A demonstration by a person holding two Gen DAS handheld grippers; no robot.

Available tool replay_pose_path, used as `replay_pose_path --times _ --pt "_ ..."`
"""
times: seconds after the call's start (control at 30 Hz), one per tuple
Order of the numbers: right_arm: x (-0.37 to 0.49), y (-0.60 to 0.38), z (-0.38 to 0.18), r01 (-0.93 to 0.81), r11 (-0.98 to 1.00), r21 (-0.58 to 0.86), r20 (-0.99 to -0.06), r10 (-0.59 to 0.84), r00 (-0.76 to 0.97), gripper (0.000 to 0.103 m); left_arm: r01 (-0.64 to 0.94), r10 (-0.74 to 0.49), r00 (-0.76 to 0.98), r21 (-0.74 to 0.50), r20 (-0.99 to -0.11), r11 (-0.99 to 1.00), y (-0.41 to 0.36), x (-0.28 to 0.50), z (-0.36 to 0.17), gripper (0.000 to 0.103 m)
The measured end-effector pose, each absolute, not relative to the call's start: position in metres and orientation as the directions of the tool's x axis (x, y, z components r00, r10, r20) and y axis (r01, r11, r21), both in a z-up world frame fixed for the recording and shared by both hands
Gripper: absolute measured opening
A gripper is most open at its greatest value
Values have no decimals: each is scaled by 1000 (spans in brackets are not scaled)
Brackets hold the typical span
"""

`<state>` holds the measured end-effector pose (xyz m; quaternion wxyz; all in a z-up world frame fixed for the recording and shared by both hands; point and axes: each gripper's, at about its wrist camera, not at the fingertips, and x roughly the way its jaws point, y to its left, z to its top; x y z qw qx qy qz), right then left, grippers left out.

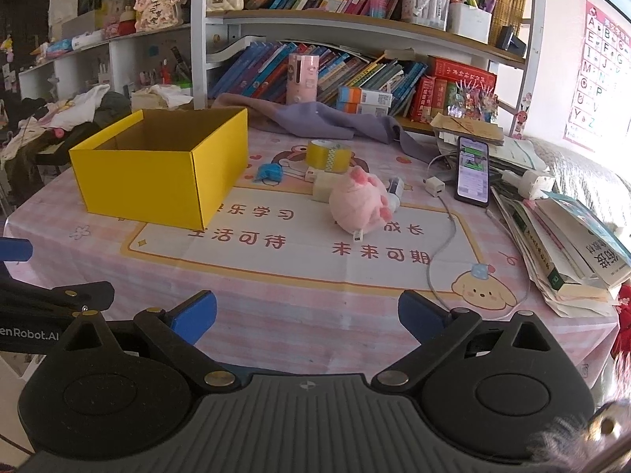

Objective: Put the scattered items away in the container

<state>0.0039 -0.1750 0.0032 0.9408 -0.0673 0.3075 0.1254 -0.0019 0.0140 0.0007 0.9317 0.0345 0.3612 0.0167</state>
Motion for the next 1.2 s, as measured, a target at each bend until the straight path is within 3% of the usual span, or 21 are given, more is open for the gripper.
replay_pose_path --times 0.53,0.97,1.13,1.2 --pt "2 -167 12 -292 954 -71 -560 204 803 100 -7 47 759 63 -649 998 21 -4 5 103" --pt "12 -174 9 -290 956 -44 -577 213 789 100 6 -9 748 -8 -664 1000 23 8 3 103" --pt "19 -177 8 -282 959 -31 -581 212 786 100 -15 22 746 17 -666 1000 22 12 2 103" --pt "21 -177 7 -286 958 -22 -581 220 783 92 -20 30 749 23 -662 1000 22 12 2 103"
